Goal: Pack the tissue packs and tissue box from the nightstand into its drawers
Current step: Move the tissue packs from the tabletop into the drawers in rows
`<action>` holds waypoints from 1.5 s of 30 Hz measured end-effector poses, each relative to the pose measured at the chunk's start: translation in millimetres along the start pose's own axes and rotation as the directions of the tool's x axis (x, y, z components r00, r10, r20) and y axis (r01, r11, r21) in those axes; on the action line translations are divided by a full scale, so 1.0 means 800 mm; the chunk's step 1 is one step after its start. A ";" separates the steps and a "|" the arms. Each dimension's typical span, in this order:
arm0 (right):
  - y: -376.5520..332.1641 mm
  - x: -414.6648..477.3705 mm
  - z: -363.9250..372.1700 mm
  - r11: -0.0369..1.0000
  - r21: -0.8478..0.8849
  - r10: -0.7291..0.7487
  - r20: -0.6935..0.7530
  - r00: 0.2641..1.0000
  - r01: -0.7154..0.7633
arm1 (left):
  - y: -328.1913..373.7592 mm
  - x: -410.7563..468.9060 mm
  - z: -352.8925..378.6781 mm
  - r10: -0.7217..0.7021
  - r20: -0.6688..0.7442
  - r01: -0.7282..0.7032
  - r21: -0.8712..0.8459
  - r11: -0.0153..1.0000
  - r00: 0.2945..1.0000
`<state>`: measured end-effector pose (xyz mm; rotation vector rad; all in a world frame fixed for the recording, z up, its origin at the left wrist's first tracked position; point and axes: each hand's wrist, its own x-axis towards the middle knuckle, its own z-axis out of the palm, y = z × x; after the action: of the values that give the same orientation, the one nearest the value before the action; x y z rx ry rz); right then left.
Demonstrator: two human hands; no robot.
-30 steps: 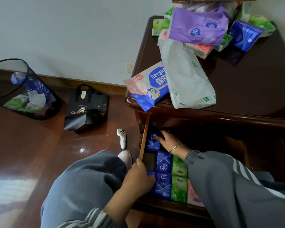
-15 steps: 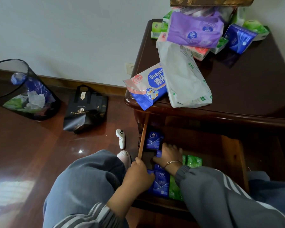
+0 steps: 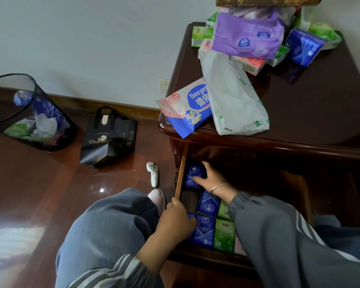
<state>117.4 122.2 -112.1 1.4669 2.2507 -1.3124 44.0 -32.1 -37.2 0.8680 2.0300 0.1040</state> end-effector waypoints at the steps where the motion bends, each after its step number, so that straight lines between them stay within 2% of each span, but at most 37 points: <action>1: -0.003 0.002 0.001 0.999 -0.032 -0.014 -0.001 1.000 0.014 | 0.000 0.000 0.000 -0.002 0.003 0.002 -0.005 1.000 1.000; 4: -0.006 0.003 0.009 0.980 -0.196 -0.038 -0.025 0.999 0.032 | 0.000 0.002 0.000 -0.002 0.007 0.002 -0.019 1.000 1.000; 7: 0.001 -0.003 0.016 0.918 -0.386 -0.104 -0.010 0.995 0.092 | 0.000 0.002 0.001 -0.002 0.010 0.003 -0.019 1.000 1.000; 11: 0.011 -0.015 0.026 0.820 -0.537 -0.139 0.148 0.979 0.197 | 0.002 0.001 0.001 0.005 0.004 -0.005 -0.012 1.000 1.000; 13: 0.013 -0.020 0.026 0.815 -0.534 -0.102 0.250 0.963 0.225 | 0.003 0.001 0.000 0.001 0.015 -0.001 -0.021 1.000 1.000; 15: 0.016 -0.023 0.014 0.872 -0.436 -0.106 0.273 0.956 0.221 | 0.003 0.000 0.000 -0.001 0.021 0.002 -0.021 1.000 1.000; 19: 0.033 -0.024 -0.021 0.972 -0.203 -0.126 -0.005 0.992 0.123 | 0.001 0.000 -0.001 -0.005 0.014 0.005 -0.006 1.000 1.000; 21: 0.040 -0.027 -0.028 0.956 -0.283 -0.073 0.013 0.997 0.074 | 0.001 0.001 -0.002 -0.007 0.012 0.007 -0.019 1.000 1.000; 24: 0.046 -0.035 -0.010 0.861 -0.493 -0.037 0.180 0.983 0.123 | 0.001 0.001 -0.002 -0.004 0.000 0.004 -0.019 1.000 1.000; 29: 0.049 -0.037 0.014 0.791 -0.577 -0.066 0.252 0.965 0.205 | 0.000 0.005 0.000 -0.001 -0.014 0.000 -0.008 1.000 1.000; 31: 0.050 -0.038 0.008 0.822 -0.530 -0.061 0.283 0.957 0.209 | -0.001 0.006 0.000 0.003 -0.025 -0.004 -0.004 1.000 1.000; 33: 0.051 -0.042 -0.005 0.907 -0.379 -0.093 0.238 0.967 0.181 | -0.001 0.007 0.000 0.004 -0.033 -0.004 0.005 1.000 0.999; 36: 0.059 -0.057 -0.037 0.992 -0.008 -0.123 -0.051 0.991 0.122 | -0.001 0.008 0.000 0.009 -0.044 -0.008 0.013 1.000 0.999; 38: 0.078 -0.072 -0.060 0.992 0.093 -0.056 -0.242 0.969 0.081 | 0.000 0.007 -0.001 0.015 -0.067 -0.013 0.027 1.000 0.998; 40: 0.106 -0.087 -0.077 0.991 0.134 0.060 -0.360 0.931 -0.012 | 0.002 0.006 -0.001 0.012 -0.090 -0.009 0.041 0.999 0.996; 42: 0.131 -0.099 -0.084 0.976 0.177 0.187 -0.374 0.909 -0.128 | 0.004 0.004 0.000 -0.003 -0.094 0.006 0.036 0.999 0.996; 45: 0.151 -0.109 -0.075 0.960 0.165 0.263 -0.269 0.927 -0.225 | 0.007 0.003 0.000 -0.019 -0.100 0.024 0.048 0.999 0.995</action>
<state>277.8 124.6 -98.9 2.0310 2.0786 -1.2585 46.4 -26.9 -36.8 0.8872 2.1420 0.0867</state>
